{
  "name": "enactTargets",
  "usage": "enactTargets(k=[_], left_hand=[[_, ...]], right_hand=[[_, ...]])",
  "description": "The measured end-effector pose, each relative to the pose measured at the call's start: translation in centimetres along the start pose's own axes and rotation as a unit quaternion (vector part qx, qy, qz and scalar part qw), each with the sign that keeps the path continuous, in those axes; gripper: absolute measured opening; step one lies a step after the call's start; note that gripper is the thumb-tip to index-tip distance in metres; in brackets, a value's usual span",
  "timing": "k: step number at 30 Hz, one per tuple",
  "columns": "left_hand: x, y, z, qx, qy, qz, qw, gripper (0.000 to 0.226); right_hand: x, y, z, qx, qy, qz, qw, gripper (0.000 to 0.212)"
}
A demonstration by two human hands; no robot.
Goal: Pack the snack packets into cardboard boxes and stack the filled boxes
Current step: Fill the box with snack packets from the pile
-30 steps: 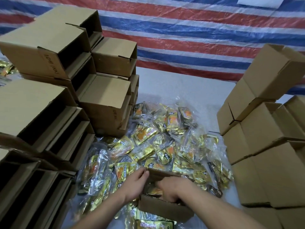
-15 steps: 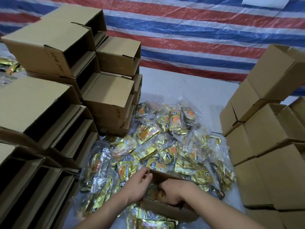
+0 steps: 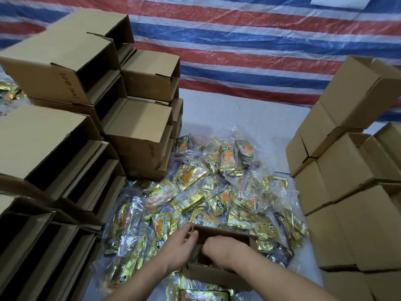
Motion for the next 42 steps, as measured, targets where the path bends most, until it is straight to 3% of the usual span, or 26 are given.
enactTargets(k=[3, 8, 11, 13, 16, 20, 26, 31, 34, 38, 42], left_hand=[[-0.1, -0.2, -0.1, -0.015, 0.000, 0.003, 1.000, 0.016], [-0.3, 0.0, 0.0, -0.003, 0.001, 0.011, 1.000, 0.016], [-0.6, 0.3, -0.3, 0.012, 0.002, 0.009, 1.000, 0.014], [-0.5, 0.3, -0.4, 0.011, -0.003, 0.005, 1.000, 0.016], [-0.3, 0.0, -0.3, 0.017, -0.005, -0.001, 1.000, 0.018], [-0.3, -0.2, -0.1, 0.034, -0.003, 0.005, 0.999, 0.016], [-0.7, 0.3, -0.6, 0.052, 0.001, 0.018, 0.998, 0.018], [-0.9, 0.2, -1.5, 0.038, -0.003, 0.020, 0.999, 0.020], [-0.9, -0.2, -1.6, 0.044, -0.009, 0.030, 0.999, 0.029], [-0.3, -0.8, -1.7, 0.047, -0.019, 0.056, 0.997, 0.038], [0.7, -1.4, -2.2, 0.049, -0.016, 0.057, 0.997, 0.022]], right_hand=[[-0.3, -0.4, -0.8, -0.008, 0.008, -0.032, 0.999, 0.020], [-0.3, 1.9, -2.8, 0.060, 0.085, 0.145, 0.984, 0.027], [0.1, 2.4, -2.8, 0.120, 0.105, 0.181, 0.970, 0.032], [0.3, 2.3, -2.7, 0.148, 0.120, 0.171, 0.967, 0.036], [-0.4, 1.6, -3.1, 0.140, 0.133, 0.087, 0.977, 0.045], [-2.1, 1.5, -3.7, 0.109, 0.154, -0.008, 0.982, 0.035], [-2.5, 2.7, -4.2, 0.129, 0.150, 0.124, 0.972, 0.026], [-2.1, 3.2, -4.1, 0.155, 0.155, 0.145, 0.965, 0.033], [-2.3, 2.7, -4.0, 0.153, 0.149, 0.106, 0.971, 0.032], [-3.5, 1.3, -3.9, 0.157, 0.146, -0.037, 0.976, 0.035], [-5.2, -0.8, -4.1, 0.198, 0.105, -0.151, 0.963, 0.033]])
Point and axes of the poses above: each hand's wrist, its own x-axis towards the middle knuckle, its own y-axis out of the palm, z = x × y, the point moved 2 cm from there along x, towards the middle knuckle, and after that the axes turned 4 degrees about z, right-handed, at the moved point
